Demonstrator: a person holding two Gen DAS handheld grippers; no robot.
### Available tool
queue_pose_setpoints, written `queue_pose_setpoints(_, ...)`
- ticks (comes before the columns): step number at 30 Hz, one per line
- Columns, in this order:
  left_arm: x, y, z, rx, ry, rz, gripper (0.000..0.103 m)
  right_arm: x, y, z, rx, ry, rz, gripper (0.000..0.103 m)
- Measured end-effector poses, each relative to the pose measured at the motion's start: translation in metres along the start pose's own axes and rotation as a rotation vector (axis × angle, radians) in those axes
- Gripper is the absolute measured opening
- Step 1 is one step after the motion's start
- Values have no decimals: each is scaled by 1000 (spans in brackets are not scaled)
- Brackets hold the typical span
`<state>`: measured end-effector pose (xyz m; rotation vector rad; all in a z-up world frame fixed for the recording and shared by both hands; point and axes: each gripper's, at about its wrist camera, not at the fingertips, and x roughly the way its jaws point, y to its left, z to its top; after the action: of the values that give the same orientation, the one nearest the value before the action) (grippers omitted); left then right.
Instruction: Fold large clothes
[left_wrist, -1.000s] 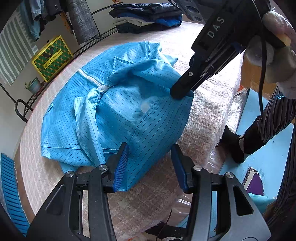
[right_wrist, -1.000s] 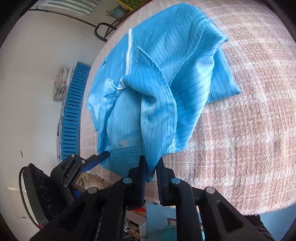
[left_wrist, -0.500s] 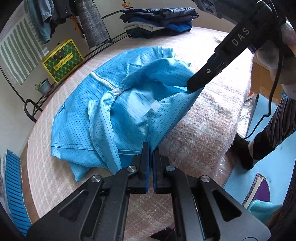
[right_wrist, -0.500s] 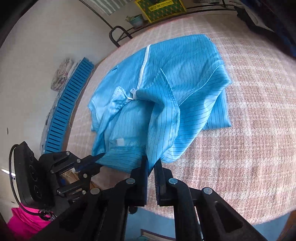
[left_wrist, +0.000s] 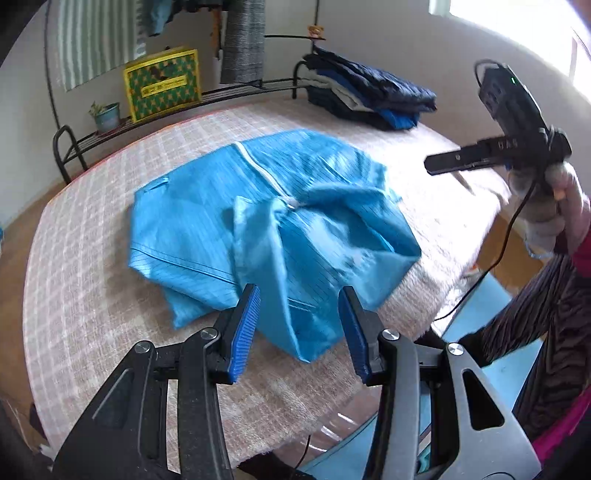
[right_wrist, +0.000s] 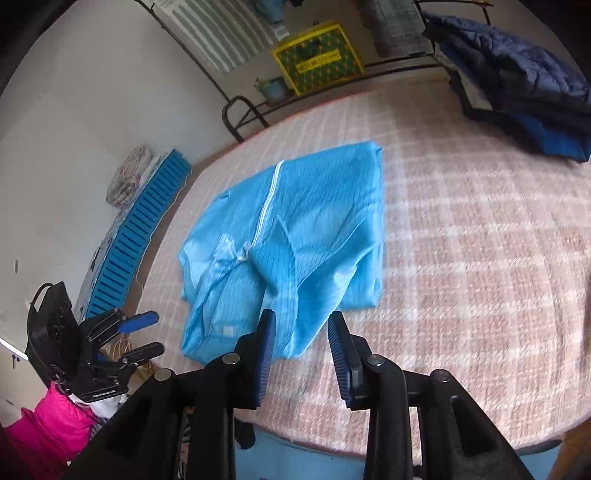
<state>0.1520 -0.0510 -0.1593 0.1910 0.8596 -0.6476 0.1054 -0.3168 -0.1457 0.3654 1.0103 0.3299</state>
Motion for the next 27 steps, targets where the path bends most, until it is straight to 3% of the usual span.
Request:
queue_pose_setpoints(4,2,48,29,-169,-50,46,46,17,2,33,-21,-68,-15,32)
queue_pose_setpoints(8,24,96,47,-336,-56,55,46,49,16,56,-112,-96,-118,32)
queue_pose_setpoints(10,42,113,49,-391,-28,32,44,65,15,64,-114,-75,-119,32)
queue_pose_setpoints(14,77,135,38,-445,63,59,39,94,9,69,-145,-17,-214,27)
queue_pose_setpoints(17,96,146,18,-519,139,27,39,109,-12,64,-74,68,-216,23)
queue_pose_setpoints(20,97,149,9,-525,167,42,39,112,-11,60,-119,110,-219,25)
queue_pose_setpoints(23,76,159,10,-575,93,18,40,96,-10,64,-116,96,-154,31)
queue_pose_setpoints(25,64,171,10,-631,49,4,58,81,-15,68,-95,39,-133,37)
queue_pose_setpoints(27,61,187,4,-721,22,-38,62,68,-27,70,-59,-37,-115,69)
